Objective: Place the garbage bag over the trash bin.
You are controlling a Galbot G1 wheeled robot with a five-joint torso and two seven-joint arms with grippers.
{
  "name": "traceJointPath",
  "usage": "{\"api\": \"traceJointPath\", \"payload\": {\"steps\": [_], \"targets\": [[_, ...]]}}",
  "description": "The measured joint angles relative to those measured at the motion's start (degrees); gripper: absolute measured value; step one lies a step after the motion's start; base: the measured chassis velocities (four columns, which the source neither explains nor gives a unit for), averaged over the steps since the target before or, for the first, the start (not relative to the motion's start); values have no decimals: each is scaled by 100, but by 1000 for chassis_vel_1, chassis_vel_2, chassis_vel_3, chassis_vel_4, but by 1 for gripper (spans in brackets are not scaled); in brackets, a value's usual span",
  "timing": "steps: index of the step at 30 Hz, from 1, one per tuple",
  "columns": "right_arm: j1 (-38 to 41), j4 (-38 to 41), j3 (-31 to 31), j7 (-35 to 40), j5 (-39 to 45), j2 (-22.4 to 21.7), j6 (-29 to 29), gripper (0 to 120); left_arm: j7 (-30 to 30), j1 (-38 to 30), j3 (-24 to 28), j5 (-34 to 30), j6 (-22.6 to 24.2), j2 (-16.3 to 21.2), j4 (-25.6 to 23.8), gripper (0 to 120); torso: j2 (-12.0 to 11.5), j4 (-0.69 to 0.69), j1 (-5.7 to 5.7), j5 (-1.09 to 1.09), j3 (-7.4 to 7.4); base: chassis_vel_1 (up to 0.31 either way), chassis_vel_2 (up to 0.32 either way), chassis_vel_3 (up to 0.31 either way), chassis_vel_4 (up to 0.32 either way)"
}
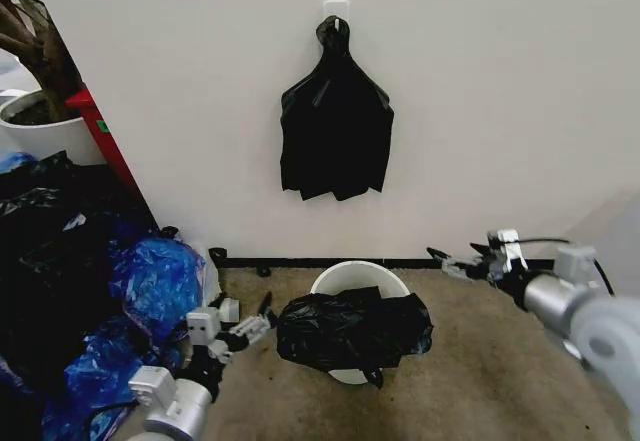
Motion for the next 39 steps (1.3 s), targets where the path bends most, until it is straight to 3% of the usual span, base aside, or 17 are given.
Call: {"api": "traceJointPath", "payload": {"steps": [9,12,13,15,16,17,18,19,20,21,22,24,25,27,30,39], "targets": [[721,-496,-632,-66,70,-234,3,100,-132,-85,-149,-19,228,-158,17,100,0,-1,0,-3,-1,0,0,0,0],[1402,-969,-1500,-294,-97,-340,15,100,-30,-68,-223,61,359,-284,80,100,0,-2,0,1,-1,0,0,0,0],[1525,-1053,-1657,-379,-150,-355,17,100,2,-57,-226,83,378,-303,89,100,0,4,0,0,0,0,0,0,0],[1967,-1395,-2352,-666,-278,-533,24,100,81,-35,-232,118,471,-365,70,100,0,-3,-1,-6,-2,0,0,0,0],[2355,-1589,-2832,-806,-292,-627,23,100,114,-33,-230,131,524,-396,62,100,0,-6,-1,4,0,0,0,0,0],[2355,-1589,-2832,-806,-292,-627,23,100,114,-33,-230,131,524,-396,62,100,0,-6,-1,4,0,0,0,0,0],[2807,-1786,-3347,-879,-271,-715,27,100,127,-48,-227,153,556,-419,59,100,1,0,-1,4,-2,0,0,0,0],[3237,-1968,-3923,-935,-194,-784,28,100,138,-67,-220,164,579,-431,66,100,0,0,-1,-13,-2,0,0,0,0],[3833,-2211,-4714,-1083,-130,-826,27,100,145,-94,-217,173,601,-437,73,100,0,-1,-1,6,0,0,0,0,0],[4360,-2409,-5293,-1244,-132,-821,28,100,147,-106,-216,176,606,-441,72,100,0,0,-1,4,-1,0,0,0,0],[4878,-2595,-5881,-1373,-103,-791,30,100,151,-113,-214,175,610,-442,64,100,0,-1,-1,-13,-1,0,0,0,0],[5416,-2760,-6613,-1551,-43,-764,32,100,169,-112,-233,176,611,-436,37,100,0,2,-1,5,-1,0,0,0,0],[5416,-2760,-6613,-1551,-43,-764,32,100,169,-112,-233,176,611,-436,37,100,0,2,-1,5,-1,0,0,0,0],[5804,-2930,-7202,-1765,-129,-730,33,100,205,-108,-261,178,611,-431,22,100,0,0,-1,-4,-1,0,0,0,0],[6277,-3220,-7952,-1889,-141,-615,36,100,235,-110,-302,180,611,-444,-33,100,0,-3,-1,0,-1,0,0,0,0],[7005,-3940,-8914,-1891,143,-78,43,100,306,-185,-286,184,593,-514,-76,100,1,0,-1,-3,-1,0,0,0,0]]}}
